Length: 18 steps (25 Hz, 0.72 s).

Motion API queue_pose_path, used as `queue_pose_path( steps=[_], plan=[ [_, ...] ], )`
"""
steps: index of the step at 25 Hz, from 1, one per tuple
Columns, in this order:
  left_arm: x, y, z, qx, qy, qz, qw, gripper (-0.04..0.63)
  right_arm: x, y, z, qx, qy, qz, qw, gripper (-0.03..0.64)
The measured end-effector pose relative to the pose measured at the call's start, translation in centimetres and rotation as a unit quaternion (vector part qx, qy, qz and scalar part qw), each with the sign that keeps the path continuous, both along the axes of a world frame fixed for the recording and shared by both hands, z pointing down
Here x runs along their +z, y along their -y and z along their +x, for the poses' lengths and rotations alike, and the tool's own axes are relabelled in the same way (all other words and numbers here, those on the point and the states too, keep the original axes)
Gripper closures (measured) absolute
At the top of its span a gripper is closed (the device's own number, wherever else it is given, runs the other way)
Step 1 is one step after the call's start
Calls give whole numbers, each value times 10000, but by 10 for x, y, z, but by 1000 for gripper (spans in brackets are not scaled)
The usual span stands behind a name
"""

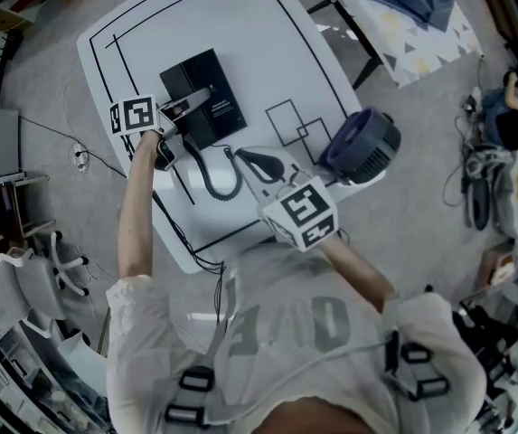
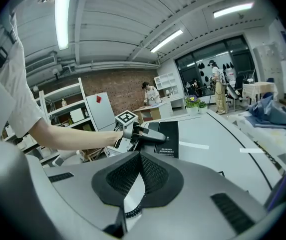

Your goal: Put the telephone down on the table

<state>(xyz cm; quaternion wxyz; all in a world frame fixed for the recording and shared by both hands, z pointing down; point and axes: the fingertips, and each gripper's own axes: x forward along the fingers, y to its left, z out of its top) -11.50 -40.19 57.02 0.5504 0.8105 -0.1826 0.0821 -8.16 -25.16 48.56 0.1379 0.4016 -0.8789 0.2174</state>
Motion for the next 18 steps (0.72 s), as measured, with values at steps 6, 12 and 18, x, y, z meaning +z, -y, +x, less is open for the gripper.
queue_pose_path(
  steps=[6,12,18],
  plan=[
    [12,1,-10,-100,377,0,9992,353,0,-4,-1,-35,64,-82,9999,609],
    [12,2,-13,-116,547,76,9984,339,-1,-7,-10,-88,65,-80,9999,609],
    [13,3,-14,-175,660,113,9976,328,-3,-11,-9,-106,-21,-37,9999,609]
  ],
)
